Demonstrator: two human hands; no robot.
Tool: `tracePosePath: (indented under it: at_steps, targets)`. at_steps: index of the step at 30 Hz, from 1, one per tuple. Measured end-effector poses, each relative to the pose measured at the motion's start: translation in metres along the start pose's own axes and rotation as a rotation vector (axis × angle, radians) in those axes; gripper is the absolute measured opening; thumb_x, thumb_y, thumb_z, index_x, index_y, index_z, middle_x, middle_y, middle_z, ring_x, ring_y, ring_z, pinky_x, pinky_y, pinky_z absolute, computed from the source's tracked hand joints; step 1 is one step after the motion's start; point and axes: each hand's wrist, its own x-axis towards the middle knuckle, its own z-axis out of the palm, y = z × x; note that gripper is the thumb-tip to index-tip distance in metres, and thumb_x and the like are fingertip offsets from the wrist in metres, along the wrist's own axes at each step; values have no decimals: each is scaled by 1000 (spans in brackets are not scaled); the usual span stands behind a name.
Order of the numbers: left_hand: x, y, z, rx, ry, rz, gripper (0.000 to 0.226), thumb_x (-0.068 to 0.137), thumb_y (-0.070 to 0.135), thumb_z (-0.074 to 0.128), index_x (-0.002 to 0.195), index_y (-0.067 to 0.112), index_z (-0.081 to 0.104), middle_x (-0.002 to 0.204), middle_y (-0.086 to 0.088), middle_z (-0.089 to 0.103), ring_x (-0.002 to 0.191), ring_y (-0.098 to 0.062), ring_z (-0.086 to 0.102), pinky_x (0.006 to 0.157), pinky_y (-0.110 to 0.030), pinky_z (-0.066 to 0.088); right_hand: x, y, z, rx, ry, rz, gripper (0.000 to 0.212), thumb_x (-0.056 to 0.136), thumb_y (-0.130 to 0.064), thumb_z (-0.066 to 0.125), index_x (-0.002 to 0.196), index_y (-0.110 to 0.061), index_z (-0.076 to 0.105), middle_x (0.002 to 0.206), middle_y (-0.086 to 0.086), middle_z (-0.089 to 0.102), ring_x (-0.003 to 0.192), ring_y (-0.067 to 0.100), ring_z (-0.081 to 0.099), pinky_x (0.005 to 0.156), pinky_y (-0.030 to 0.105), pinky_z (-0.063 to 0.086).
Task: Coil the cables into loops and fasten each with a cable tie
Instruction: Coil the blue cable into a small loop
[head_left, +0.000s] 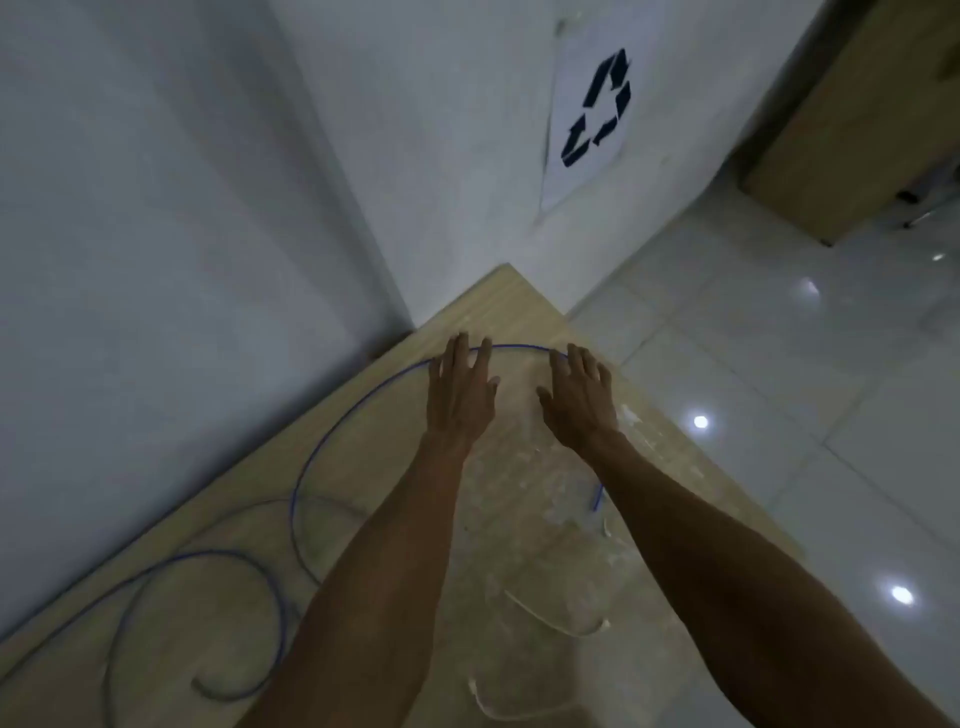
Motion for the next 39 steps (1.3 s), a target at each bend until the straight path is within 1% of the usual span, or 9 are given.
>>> tracePosePath:
  at_steps: [7, 11, 16, 22, 30, 32, 34, 36, 39]
  targets:
    - [37, 17, 74, 9, 87, 153, 59, 104, 38, 40, 161, 23, 28, 167, -18, 25, 155, -33, 25, 118, -65, 26, 14, 30, 49, 48, 150, 81, 62, 107, -43, 33, 157, -5, 29, 165, 22, 24, 153, 37, 22, 125, 51, 19]
    - [38, 19, 95, -24, 225, 134, 51, 108, 36, 35, 158, 23, 36, 166, -15, 29, 155, -30, 23, 122, -63, 15, 13, 30, 60, 21, 242, 71, 61, 107, -43, 31, 157, -8, 31, 166, 20, 24, 155, 33, 20, 125, 50, 18]
    - [39, 19, 97, -104, 323, 139, 38, 106, 30, 45, 136, 12, 59, 157, -18, 44, 149, -31, 37, 119, -64, 23, 16, 32, 65, 21, 301, 66, 59, 106, -44, 35, 154, -9, 38, 164, 20, 27, 154, 34, 23, 124, 50, 19]
    - [38, 18, 98, -182, 381, 178, 22, 105, 23, 51, 113, 7, 64, 146, -16, 58, 141, -29, 50, 117, -56, 34, 16, 33, 65, 42, 338, 58, 57, 106, -42, 36, 152, -8, 41, 163, 21, 29, 153, 34, 25, 124, 50, 20]
    - [43, 14, 99, -114, 512, 72, 29, 101, 20, 54, 124, 3, 61, 134, -10, 68, 128, -24, 63, 111, -54, 45, 10, 36, 72, 114, 380, 4, 49, 103, -16, 43, 151, -4, 43, 161, 23, 34, 152, 38, 28, 124, 52, 22]
    - [44, 12, 94, -67, 517, 76, 31, 100, 23, 56, 123, 4, 63, 127, -10, 71, 120, -24, 67, 104, -49, 51, 7, 36, 73, 135, 388, -1, 48, 101, -8, 45, 149, -3, 45, 159, 23, 36, 151, 39, 29, 124, 51, 23]
    - [46, 11, 80, -15, 508, 95, 25, 98, 27, 58, 111, 7, 67, 105, -8, 75, 97, -26, 73, 84, -40, 56, 2, 34, 73, 167, 387, 3, 47, 100, -3, 47, 148, -1, 46, 158, 24, 38, 150, 39, 31, 124, 49, 23]
    - [45, 11, 62, 32, 500, 64, 18, 94, 28, 65, 93, 11, 67, 78, -5, 72, 69, -26, 69, 60, -32, 51, -6, 34, 71, 180, 383, 2, 46, 100, 1, 46, 146, 1, 48, 157, 24, 40, 148, 39, 34, 123, 49, 25]
    - [40, 4, 36, 75, 424, -30, 23, 95, 35, 62, 92, 12, 65, 66, -5, 69, 53, -28, 67, 44, -28, 44, -19, 38, 66, 150, 325, -15, 47, 100, 0, 38, 145, 4, 47, 154, 24, 44, 146, 40, 38, 120, 50, 31]
